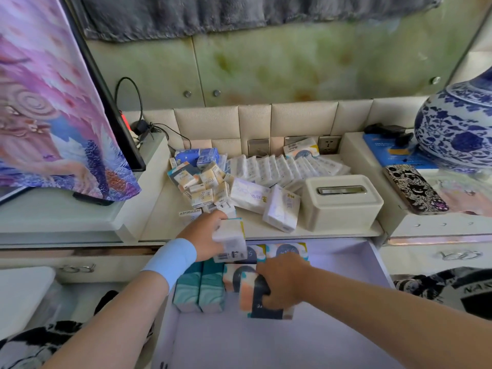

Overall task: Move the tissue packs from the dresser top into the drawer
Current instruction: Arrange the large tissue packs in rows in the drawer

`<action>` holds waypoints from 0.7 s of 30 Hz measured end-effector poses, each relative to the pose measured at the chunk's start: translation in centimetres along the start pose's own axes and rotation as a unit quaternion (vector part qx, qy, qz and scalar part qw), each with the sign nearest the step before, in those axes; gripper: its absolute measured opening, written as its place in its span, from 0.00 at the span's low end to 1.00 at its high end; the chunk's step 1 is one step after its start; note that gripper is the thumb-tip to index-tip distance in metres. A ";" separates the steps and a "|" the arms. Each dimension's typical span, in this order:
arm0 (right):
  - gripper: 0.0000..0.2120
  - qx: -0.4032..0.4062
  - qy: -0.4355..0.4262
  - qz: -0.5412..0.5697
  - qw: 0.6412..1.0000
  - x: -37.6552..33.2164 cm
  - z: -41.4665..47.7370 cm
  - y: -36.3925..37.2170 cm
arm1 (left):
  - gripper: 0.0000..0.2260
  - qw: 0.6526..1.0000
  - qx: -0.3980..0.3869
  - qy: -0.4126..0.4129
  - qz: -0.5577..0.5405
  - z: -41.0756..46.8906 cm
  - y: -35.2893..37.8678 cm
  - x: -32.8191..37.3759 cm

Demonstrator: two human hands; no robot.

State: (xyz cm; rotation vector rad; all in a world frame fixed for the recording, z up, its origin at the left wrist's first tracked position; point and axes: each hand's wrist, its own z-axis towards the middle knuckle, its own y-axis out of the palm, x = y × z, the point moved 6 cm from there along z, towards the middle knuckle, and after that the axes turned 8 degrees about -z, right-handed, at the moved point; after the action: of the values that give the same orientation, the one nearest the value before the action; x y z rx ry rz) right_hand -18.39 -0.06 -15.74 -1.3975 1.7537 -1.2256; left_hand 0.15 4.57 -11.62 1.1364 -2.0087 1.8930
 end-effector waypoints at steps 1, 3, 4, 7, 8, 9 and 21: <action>0.21 -0.012 0.006 -0.005 1.000 -0.6 0.1 1.0 | 0.25 1.000 0.001 -0.013 -0.025 -0.4 -0.1 -0.6; 0.23 -0.018 0.026 0.001 0.999 -1.3 0.5 2.7 | 0.24 0.998 0.001 -0.036 -0.043 -1.0 -0.2 -1.6; 0.24 -0.014 0.038 0.014 0.999 -1.6 0.8 3.4 | 0.24 0.998 0.002 -0.044 -0.046 -1.2 -0.3 -2.0; 0.27 0.006 0.069 0.075 0.995 -2.1 1.7 5.0 | 0.24 0.997 0.017 -0.050 -0.059 -1.8 -0.5 -2.6; 0.28 0.001 0.076 0.108 0.991 -2.1 2.1 5.6 | 0.24 0.997 0.019 -0.044 -0.068 -1.9 -0.4 -2.6; 0.30 -0.013 0.082 0.146 0.986 -2.0 2.4 6.1 | 0.24 0.996 0.023 -0.033 -0.077 -2.1 -0.4 -2.5; 0.37 -0.031 0.196 0.857 0.476 3.9 2.0 -0.9 | 0.25 0.990 0.042 0.092 -0.095 -0.9 1.1 2.4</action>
State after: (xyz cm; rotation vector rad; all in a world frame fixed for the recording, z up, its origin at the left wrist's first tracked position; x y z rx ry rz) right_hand -17.36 -4.39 -15.39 1.0043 2.1196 -0.1363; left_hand -2.59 4.29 -10.90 1.0836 -1.6769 1.9246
